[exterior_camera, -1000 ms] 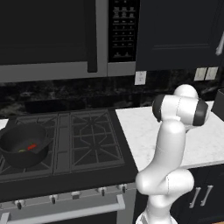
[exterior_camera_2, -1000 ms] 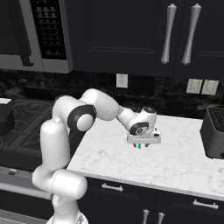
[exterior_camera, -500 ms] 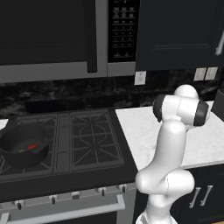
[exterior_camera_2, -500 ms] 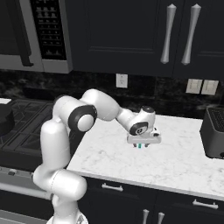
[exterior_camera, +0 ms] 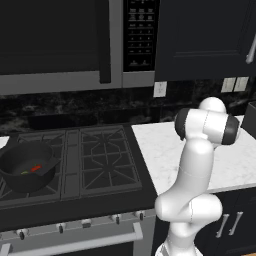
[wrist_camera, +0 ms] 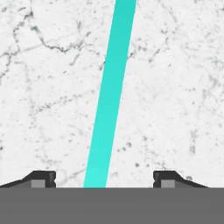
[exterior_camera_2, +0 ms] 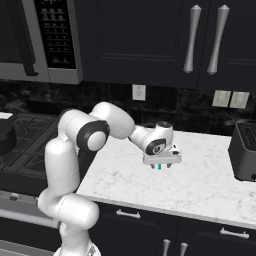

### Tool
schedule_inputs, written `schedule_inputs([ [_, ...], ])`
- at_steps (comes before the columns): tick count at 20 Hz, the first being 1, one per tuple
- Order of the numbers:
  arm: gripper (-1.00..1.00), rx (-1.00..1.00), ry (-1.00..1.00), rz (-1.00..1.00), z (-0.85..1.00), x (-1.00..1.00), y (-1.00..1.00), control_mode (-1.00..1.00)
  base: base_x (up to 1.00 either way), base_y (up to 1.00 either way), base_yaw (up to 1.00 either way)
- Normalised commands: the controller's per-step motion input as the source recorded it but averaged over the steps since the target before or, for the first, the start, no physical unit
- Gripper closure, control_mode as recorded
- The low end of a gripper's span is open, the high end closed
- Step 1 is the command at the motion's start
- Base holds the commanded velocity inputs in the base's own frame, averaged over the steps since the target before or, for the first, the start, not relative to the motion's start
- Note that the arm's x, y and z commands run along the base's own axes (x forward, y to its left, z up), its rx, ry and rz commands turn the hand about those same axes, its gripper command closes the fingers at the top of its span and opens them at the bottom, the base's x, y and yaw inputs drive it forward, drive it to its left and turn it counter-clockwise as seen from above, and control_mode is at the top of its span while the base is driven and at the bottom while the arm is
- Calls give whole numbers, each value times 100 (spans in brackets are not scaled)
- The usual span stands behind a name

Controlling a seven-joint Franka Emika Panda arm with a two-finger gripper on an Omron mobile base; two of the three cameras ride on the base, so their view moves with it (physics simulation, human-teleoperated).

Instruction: Put the lime and bell pepper in the pot. Retrieve the spatula and lightly stir the vegetables in the pot.

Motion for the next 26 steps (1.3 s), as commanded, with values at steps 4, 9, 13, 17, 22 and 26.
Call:
schedule_inputs([
  [4, 100, 0, 1, 0, -54, 0, 0, -100, 0, 0, 0],
  [9, 100, 0, 0, 0, -54, 0, 17, -100, 0, 0, 0],
  [13, 100, 0, 1, 0, -54, 0, 34, -100, 0, 0, 0],
  [17, 100, 0, 5, 0, -63, 0, 36, -100, 0, 0, 0],
  [22, 100, 0, 15, 0, -95, 0, 28, -100, 0, 0, 0],
  [26, 100, 0, 20, 0, -100, -5, 19, -100, 0, 0, 0],
])
